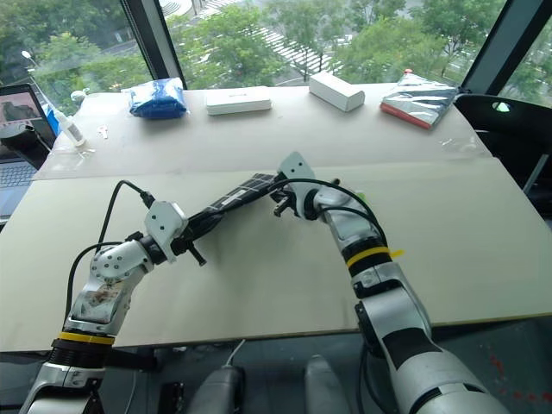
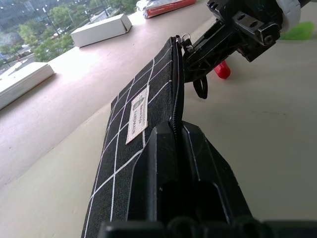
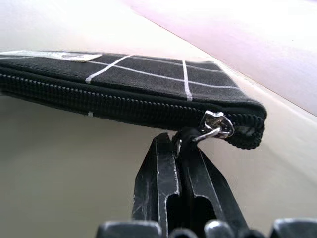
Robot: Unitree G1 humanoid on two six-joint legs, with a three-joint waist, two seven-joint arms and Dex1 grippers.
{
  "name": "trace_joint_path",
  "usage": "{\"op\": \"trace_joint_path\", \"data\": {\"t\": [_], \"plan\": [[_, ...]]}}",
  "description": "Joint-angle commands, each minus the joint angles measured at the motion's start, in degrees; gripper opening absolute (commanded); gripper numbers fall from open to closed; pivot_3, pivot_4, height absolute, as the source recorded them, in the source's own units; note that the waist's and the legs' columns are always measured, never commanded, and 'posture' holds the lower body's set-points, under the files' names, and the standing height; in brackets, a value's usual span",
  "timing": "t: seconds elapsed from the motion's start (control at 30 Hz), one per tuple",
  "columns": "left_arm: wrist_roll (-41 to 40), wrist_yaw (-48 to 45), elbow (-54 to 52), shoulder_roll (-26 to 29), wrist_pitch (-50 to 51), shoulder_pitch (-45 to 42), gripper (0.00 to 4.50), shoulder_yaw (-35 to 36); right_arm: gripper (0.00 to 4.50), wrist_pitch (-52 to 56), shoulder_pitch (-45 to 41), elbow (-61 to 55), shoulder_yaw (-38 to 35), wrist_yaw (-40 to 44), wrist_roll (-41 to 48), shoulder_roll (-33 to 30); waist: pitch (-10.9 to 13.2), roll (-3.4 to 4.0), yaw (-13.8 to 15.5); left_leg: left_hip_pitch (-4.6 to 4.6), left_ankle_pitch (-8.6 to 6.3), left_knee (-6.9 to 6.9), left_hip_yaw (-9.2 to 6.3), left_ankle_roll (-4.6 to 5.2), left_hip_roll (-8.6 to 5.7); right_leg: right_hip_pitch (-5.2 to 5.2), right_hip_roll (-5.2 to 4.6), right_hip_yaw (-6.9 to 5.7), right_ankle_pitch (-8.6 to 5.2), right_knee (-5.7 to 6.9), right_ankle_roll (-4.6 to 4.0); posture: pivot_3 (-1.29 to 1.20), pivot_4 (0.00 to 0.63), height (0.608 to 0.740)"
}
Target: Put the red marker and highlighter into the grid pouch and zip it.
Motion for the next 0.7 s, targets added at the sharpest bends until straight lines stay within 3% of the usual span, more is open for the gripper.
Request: {"op": "trace_joint_path", "data": {"t": [0.03, 0.4, 0.63, 0.7], "plan": [[-0.34, 0.44, -2.27, -0.21, -0.22, 0.07, 0.00, 0.91, 0.04, -0.15, 0.57, -5.70, 0.83, 3.35, 0.68, -0.12, 0.00, 0.00, -0.03, 0.00, 0.00, 0.00, 0.00, 0.00, 0.00, 0.00, 0.00, 0.00, 0.00, 0.00, 0.00, 0.00, 0.150, 0.740], [-0.07, 0.29, -1.46, -0.94, -0.23, -1.04, 0.00, 0.40, 0.04, 6.03, 5.38, -20.71, 10.96, 10.01, 0.09, 4.78, 0.00, 0.00, -0.10, 0.01, 0.00, 0.01, -0.02, 0.00, 0.01, -0.02, 0.01, -0.02, 0.00, 0.05, 0.00, 0.00, 0.150, 0.740], [0.08, 0.10, -1.48, -1.22, -0.21, -1.02, 0.00, 0.42, 0.04, 8.13, 4.91, -21.21, 10.66, 8.23, -0.42, 7.00, -0.02, -0.03, 0.35, 0.01, 0.01, 0.08, -0.05, -0.02, -0.02, 0.04, -0.02, -0.06, 0.00, 0.05, 0.00, 0.00, 0.150, 0.740], [0.12, 0.15, -1.46, -1.23, -0.26, -0.97, 0.00, 0.46, 0.68, 8.04, 4.57, -20.34, 8.86, 7.66, 0.09, 6.25, -0.02, -0.03, 0.32, 0.01, 0.01, 0.08, -0.04, -0.02, -0.01, 0.03, -0.02, -0.06, 0.00, 0.06, 0.00, 0.00, 0.150, 0.740]]}}
